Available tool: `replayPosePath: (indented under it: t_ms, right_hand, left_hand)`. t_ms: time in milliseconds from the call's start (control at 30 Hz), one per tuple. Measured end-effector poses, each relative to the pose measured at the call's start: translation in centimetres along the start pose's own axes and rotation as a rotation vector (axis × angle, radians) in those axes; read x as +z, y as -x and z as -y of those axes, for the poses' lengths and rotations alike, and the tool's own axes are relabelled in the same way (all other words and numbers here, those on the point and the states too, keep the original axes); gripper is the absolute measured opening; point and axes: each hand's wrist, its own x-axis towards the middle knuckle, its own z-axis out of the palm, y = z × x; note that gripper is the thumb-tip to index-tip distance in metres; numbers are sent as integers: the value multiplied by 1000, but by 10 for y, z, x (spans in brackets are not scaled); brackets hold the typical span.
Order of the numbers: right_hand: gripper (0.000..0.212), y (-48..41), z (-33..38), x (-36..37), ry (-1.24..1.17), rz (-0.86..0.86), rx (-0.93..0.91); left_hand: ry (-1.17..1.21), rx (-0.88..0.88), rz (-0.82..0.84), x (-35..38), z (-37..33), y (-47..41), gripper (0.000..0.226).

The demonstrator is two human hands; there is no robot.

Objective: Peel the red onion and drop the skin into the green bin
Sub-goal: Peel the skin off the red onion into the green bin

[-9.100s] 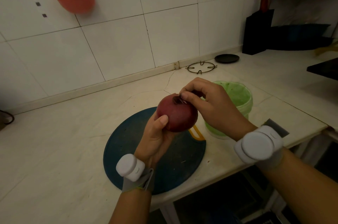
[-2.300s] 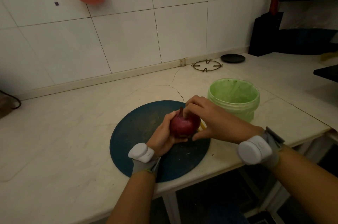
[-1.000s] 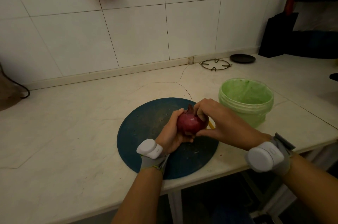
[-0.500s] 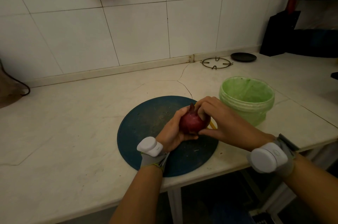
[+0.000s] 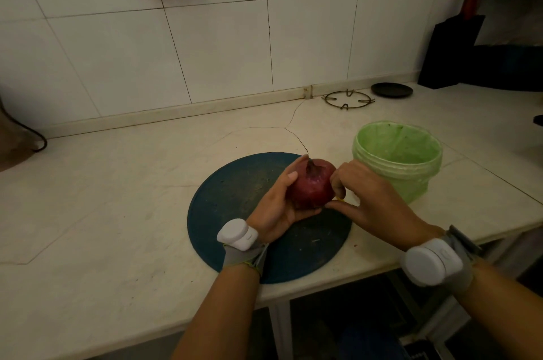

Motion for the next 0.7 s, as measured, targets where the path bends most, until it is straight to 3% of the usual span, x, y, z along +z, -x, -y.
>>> replayPosePath:
  t_ms: [200,400,700]
  right_hand:
    - [40,-4,7,-3,-5,-67,30]
    - [35,-4,10,-5,-124,-103,125]
    - [41,-8,22,1,-253,-254,431]
  left_hand:
    - [74,61,59,-3,0,1,50]
    - [94,90,126,-6,-1,1,81]
    - [68,116,103,-7,-1,0,87]
